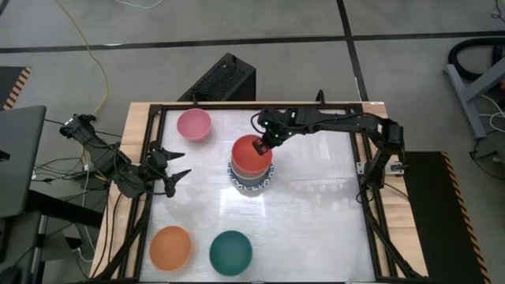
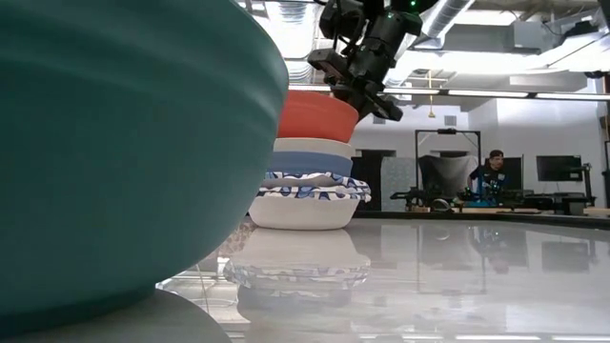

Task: Nest bowls inside each other
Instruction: Stack the orange bowl on top of the white bowl

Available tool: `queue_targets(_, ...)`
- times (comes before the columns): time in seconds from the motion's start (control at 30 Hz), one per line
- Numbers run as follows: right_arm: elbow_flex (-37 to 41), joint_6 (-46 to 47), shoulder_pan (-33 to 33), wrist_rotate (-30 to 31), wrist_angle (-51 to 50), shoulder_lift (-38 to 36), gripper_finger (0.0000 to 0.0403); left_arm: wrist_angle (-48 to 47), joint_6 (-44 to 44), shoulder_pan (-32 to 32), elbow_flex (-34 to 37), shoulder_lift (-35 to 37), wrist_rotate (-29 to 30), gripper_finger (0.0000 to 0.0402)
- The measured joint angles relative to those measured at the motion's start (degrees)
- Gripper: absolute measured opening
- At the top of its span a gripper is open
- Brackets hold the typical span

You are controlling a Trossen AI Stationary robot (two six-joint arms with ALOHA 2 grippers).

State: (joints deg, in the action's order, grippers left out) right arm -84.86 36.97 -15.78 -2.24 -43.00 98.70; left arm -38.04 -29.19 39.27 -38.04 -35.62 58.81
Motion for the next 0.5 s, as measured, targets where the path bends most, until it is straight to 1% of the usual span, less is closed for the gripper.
queue_targets(0.1, 0.0, 0.0, -0.01, 1.21, -0.01, 0.0, 0.0009, 0.0, -0.06, 0.0, 0.0, 0.0, -0.12, 0.0279)
queue_targets(0.2, 0.0, 0.02, -0.01, 1.2, -0.01, 0.0, 0.0009, 0.02, -0.15, 0.0, 0.0, -0.02, -1.16, 0.0279)
queue_targets(0.5, 0.0, 0.04, 0.82, 1.34, -0.02, 0.0, 0.0009, 0.04, -0.15, 0.0, 0.0, 0.0, -1.2, 0.0279)
